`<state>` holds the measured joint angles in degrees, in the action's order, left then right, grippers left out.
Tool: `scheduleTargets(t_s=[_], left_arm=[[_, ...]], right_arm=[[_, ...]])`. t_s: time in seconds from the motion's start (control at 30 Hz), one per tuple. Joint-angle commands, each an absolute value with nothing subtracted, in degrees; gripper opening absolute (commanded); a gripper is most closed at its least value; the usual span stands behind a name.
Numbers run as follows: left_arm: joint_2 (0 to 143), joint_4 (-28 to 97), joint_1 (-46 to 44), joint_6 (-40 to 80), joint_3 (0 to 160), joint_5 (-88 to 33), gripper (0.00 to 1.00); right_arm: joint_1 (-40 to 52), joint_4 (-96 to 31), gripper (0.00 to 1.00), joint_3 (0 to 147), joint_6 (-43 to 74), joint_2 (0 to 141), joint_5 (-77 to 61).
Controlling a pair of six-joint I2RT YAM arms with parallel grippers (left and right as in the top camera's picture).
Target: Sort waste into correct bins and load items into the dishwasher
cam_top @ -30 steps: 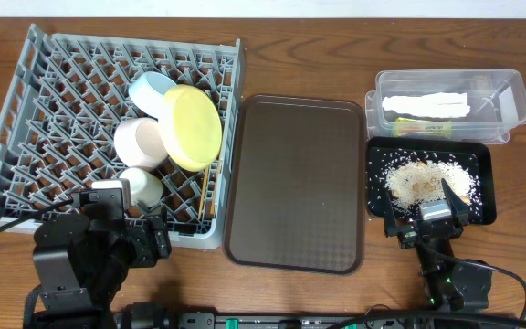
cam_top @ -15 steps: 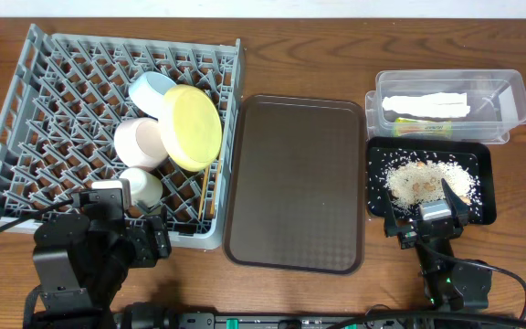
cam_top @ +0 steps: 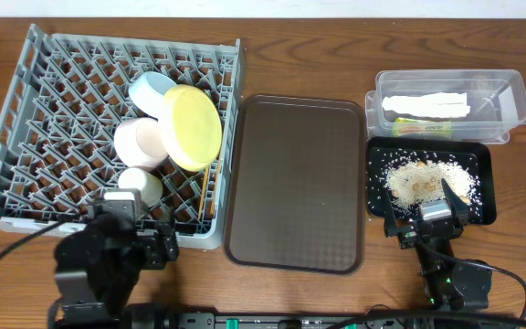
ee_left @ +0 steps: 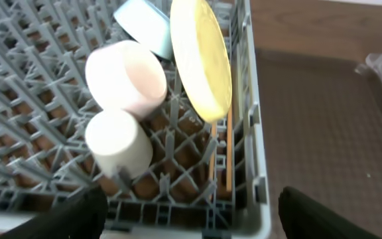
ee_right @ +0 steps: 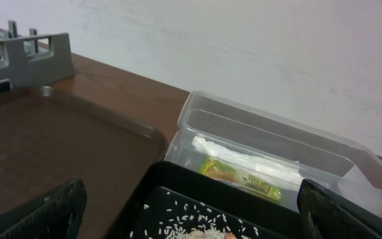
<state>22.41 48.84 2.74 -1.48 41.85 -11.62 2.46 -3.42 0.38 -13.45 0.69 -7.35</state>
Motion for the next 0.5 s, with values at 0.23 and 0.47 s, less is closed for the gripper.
scheduleTargets(t_s=[0.23,0.47], left_arm=[[7.4,32.3,0.3,1.6,20.8,-11.1,0.85],[0.1,16.4,0.1,1.6,8.8,-11.0,0.85]], right_arm=[[2.2,-3.6,0.99,0.3,-12.7,0.3,-8.0],[2.2,-3.6,0.99,0.3,-12.7,0.3,-8.0]])
